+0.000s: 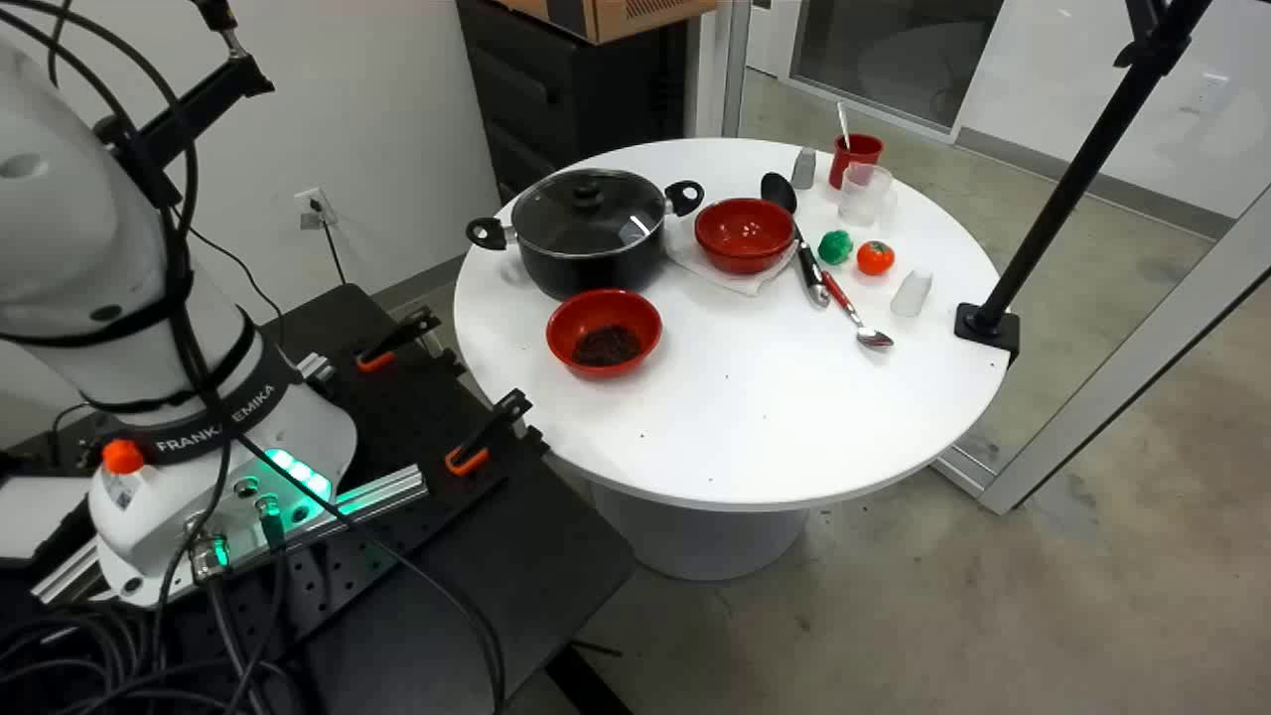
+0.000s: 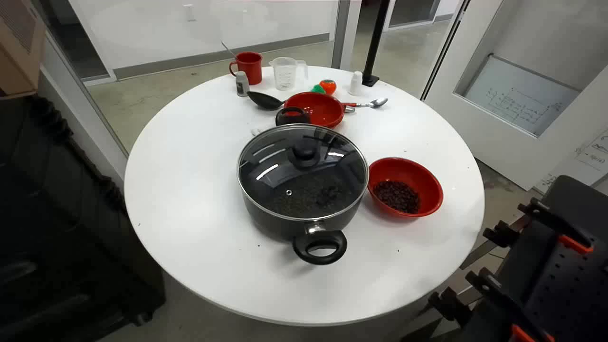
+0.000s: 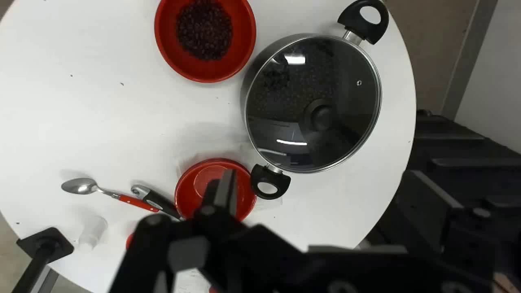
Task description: Remove the lid from the black pot.
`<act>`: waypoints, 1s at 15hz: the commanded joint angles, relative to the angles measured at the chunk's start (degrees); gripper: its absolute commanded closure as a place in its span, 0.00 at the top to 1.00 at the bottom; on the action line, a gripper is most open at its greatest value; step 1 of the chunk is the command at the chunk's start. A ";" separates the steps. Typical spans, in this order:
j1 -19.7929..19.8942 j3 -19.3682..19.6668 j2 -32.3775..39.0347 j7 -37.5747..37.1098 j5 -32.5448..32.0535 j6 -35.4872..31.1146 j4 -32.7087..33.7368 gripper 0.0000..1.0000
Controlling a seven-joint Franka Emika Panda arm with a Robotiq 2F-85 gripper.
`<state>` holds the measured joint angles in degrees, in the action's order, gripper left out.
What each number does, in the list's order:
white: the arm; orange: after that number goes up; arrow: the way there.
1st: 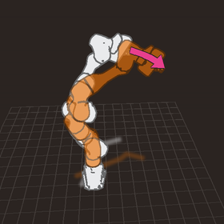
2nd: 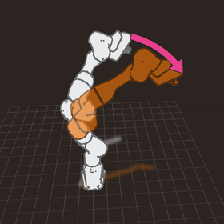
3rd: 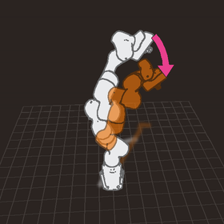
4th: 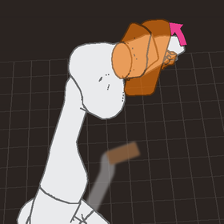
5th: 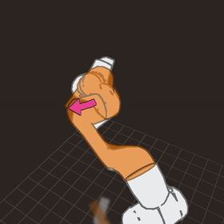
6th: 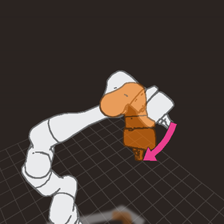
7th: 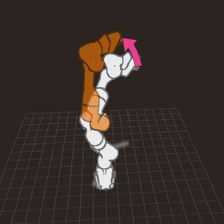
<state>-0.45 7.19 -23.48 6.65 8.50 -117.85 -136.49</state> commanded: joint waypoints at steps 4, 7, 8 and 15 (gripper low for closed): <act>0.79 -0.70 0.05 0.27 0.31 0.20 0.14 1.00; 0.25 -3.15 0.03 -1.34 -1.22 -3.27 -1.01 1.00; 0.01 -4.77 0.23 -1.99 -2.96 -4.81 -1.53 1.00; -2.58 -19.47 7.29 -13.09 -19.38 -17.94 -7.07 1.00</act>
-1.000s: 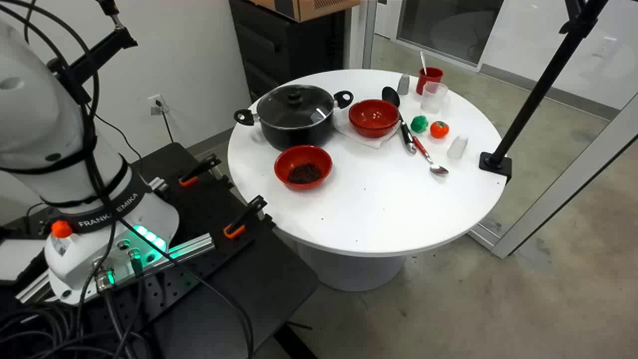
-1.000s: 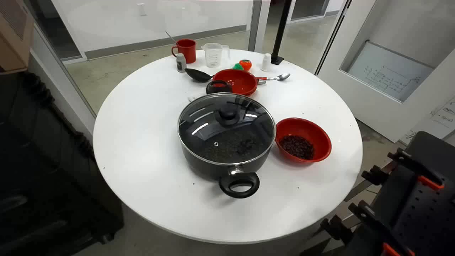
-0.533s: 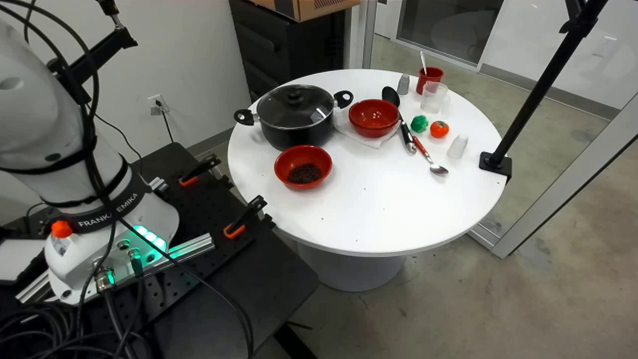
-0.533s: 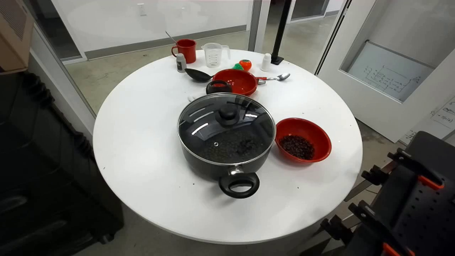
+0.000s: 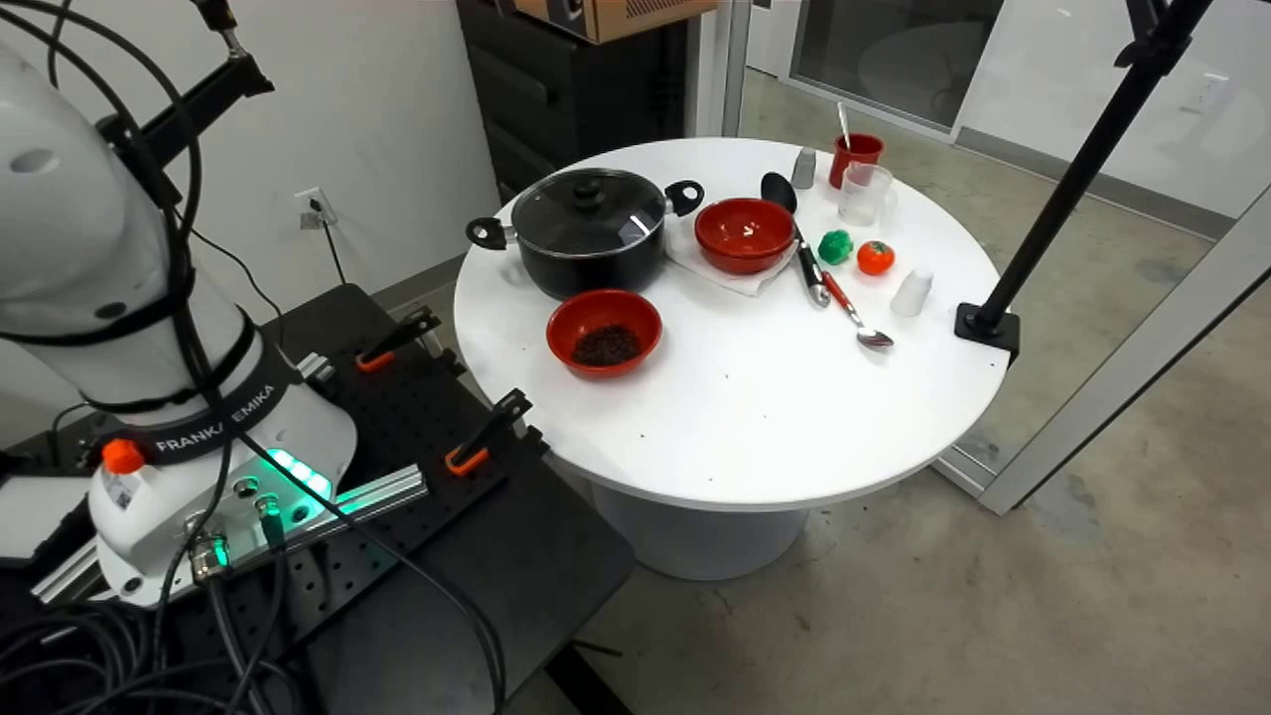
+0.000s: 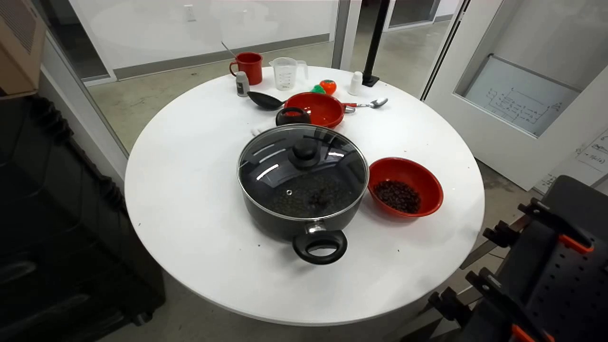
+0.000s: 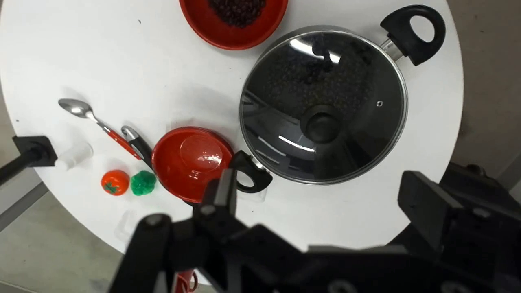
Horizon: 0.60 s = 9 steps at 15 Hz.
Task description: Remove the lid from the black pot.
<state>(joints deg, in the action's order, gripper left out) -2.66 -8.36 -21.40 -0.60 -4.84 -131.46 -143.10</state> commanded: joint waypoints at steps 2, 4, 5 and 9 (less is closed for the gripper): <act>0.24 -5.87 10.30 -10.84 -10.09 -5.02 0.87 1.00; 0.65 -5.87 15.21 -14.71 -13.77 -5.11 2.55 1.00; 0.63 -5.21 17.59 -15.99 -15.33 -5.25 3.54 1.00; -0.34 -1.38 25.59 -15.39 -14.61 -4.56 8.19 1.00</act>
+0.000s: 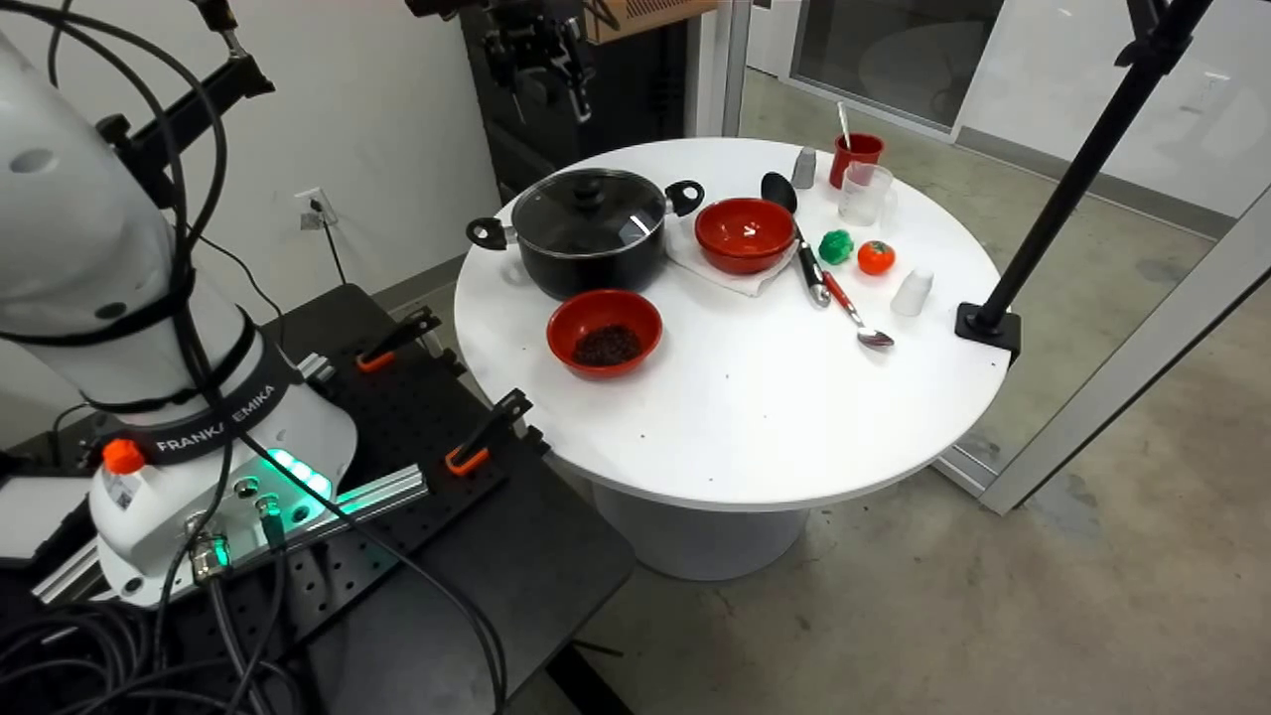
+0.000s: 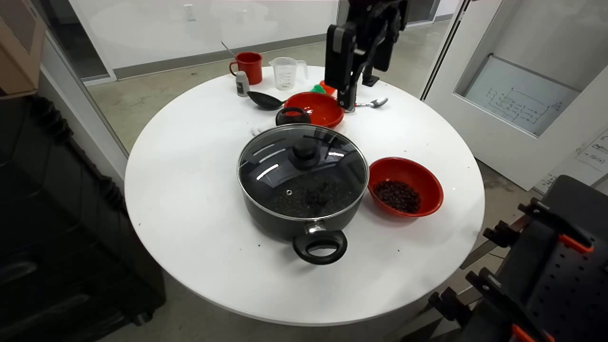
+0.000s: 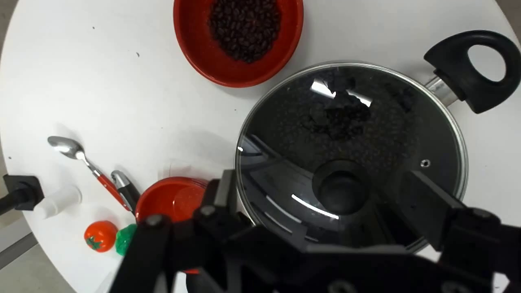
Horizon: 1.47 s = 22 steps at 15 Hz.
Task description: Remove the lid from the black pot.
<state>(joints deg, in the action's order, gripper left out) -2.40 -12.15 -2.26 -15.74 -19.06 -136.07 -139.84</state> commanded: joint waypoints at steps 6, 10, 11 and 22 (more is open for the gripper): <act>-1.53 5.35 13.46 3.90 4.97 -8.14 8.03 1.00; -2.26 4.55 15.24 7.53 9.90 -15.18 7.97 1.00; -2.51 4.24 15.28 8.52 11.32 -16.12 7.95 1.00; -4.81 8.24 16.84 4.75 7.22 -15.35 6.96 1.00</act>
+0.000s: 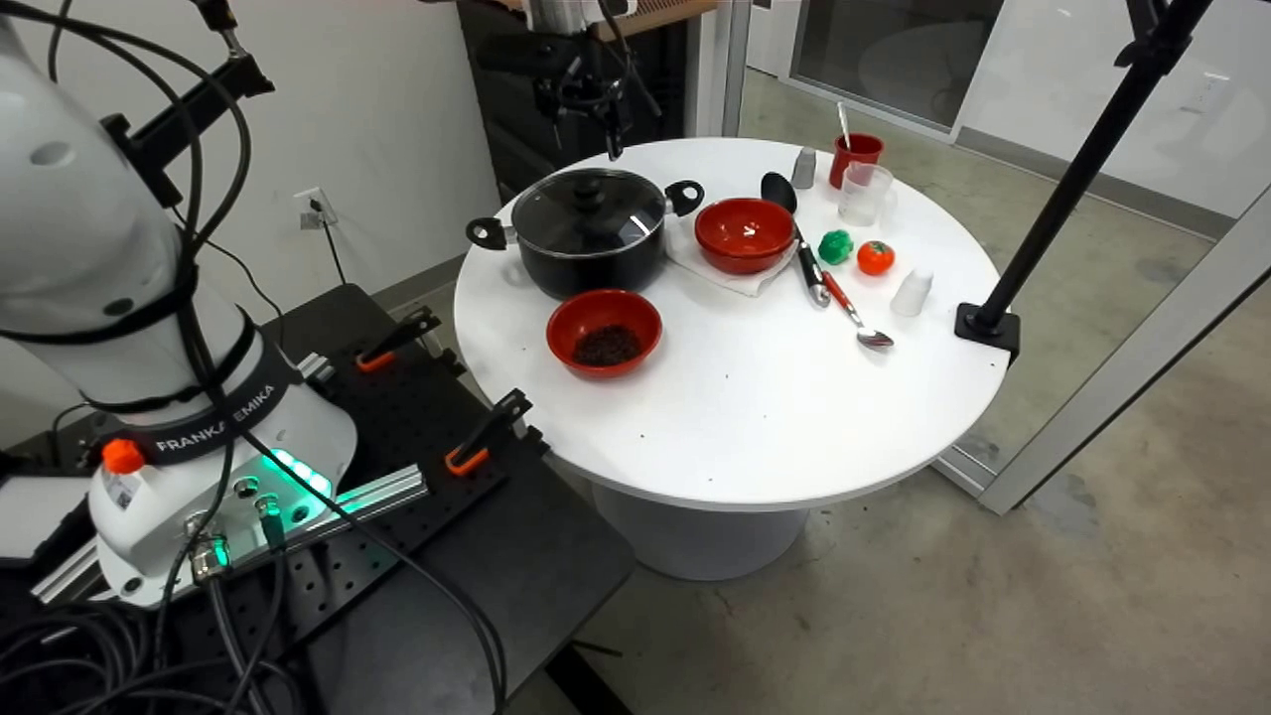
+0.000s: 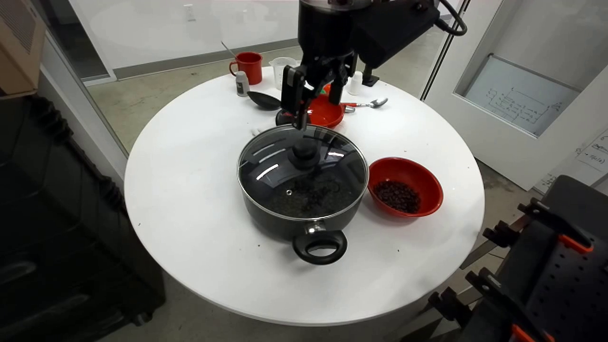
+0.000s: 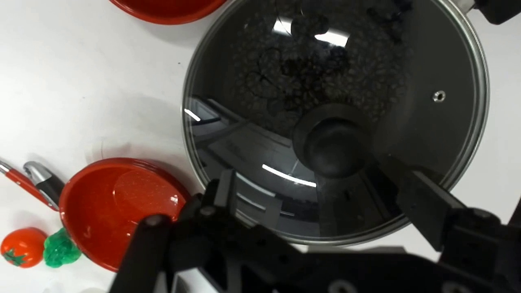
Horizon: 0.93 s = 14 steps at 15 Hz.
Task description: Remove the lid from the black pot.
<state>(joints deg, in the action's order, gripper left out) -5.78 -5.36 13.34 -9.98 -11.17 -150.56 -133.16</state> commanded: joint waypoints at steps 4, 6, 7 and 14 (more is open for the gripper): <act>-2.11 2.40 3.27 -1.84 -0.82 -1.01 1.36 1.00; -2.68 2.83 4.50 -2.57 -1.10 -1.29 2.03 1.00; -3.04 3.09 5.23 -2.95 -1.37 -1.45 2.44 1.00; -6.34 4.70 9.71 -4.77 -3.17 -3.24 4.96 1.00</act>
<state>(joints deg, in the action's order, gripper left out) -9.91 -2.21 20.67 -12.86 -12.90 -152.52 -130.19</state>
